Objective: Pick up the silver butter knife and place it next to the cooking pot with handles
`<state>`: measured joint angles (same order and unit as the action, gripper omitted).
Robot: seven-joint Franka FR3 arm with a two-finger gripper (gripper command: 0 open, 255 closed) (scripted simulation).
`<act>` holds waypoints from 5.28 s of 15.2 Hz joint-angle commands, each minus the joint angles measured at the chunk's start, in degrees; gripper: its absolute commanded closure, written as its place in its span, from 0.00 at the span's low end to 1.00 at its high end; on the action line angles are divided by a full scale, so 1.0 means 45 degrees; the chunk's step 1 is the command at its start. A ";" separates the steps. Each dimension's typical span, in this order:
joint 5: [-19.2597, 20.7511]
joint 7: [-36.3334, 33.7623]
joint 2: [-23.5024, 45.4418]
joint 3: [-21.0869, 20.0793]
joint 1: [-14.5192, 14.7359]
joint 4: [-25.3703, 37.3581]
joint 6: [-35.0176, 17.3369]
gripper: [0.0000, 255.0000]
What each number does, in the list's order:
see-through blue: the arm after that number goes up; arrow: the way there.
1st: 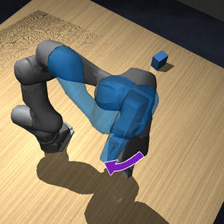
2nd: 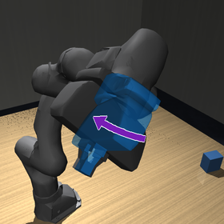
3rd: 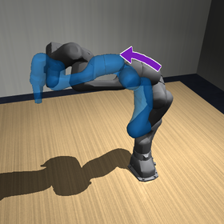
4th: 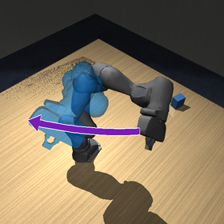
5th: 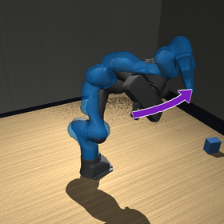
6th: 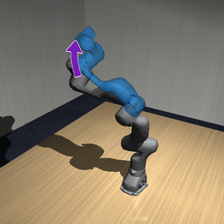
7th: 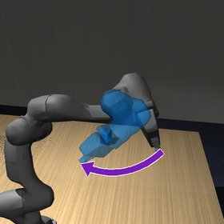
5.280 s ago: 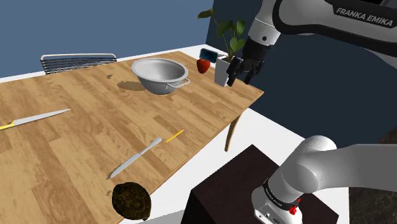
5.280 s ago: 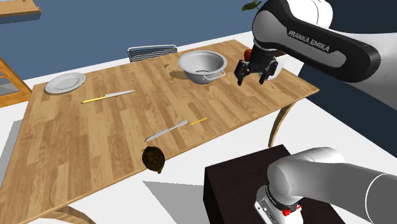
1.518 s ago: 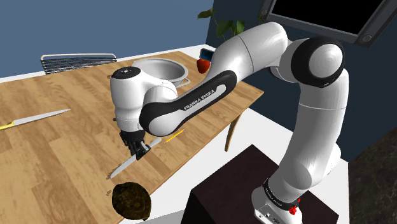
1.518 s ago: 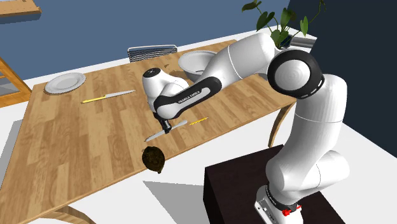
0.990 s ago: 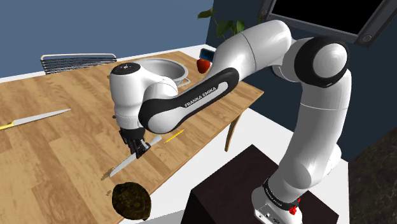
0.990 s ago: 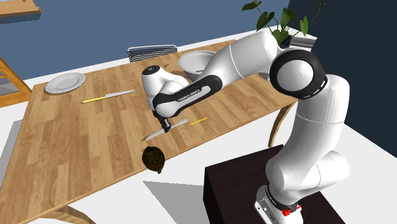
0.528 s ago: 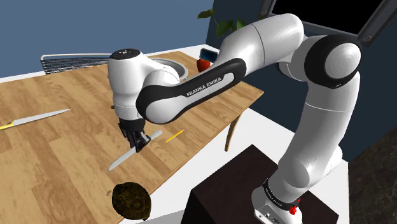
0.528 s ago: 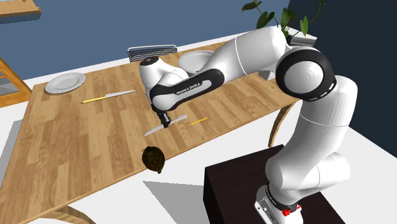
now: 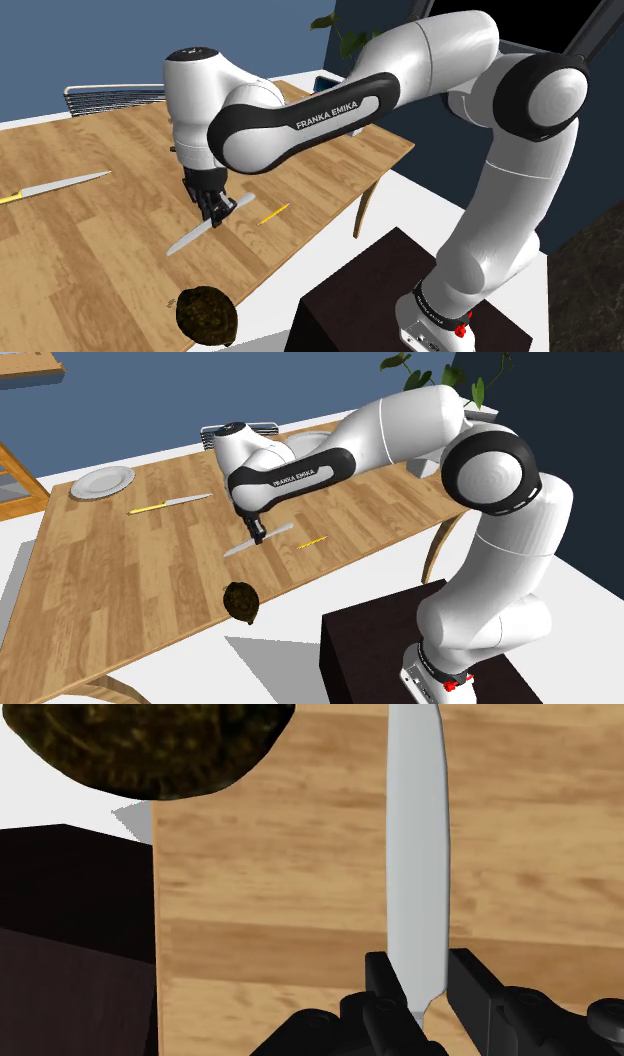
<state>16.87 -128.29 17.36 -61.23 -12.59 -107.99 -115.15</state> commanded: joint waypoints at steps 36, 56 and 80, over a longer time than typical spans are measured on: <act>-0.6084 0.8547 -0.6911 0.2474 -0.3951 -0.0937 0.2755 1.00; -0.5346 1.3381 -0.6657 0.5725 -0.5665 -0.1865 0.2092 1.00; -0.4682 1.2788 -0.5230 0.5152 -0.5662 -0.4835 -0.2095 1.00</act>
<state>-4.70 -70.40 -6.95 -37.89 -37.99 -129.43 -123.58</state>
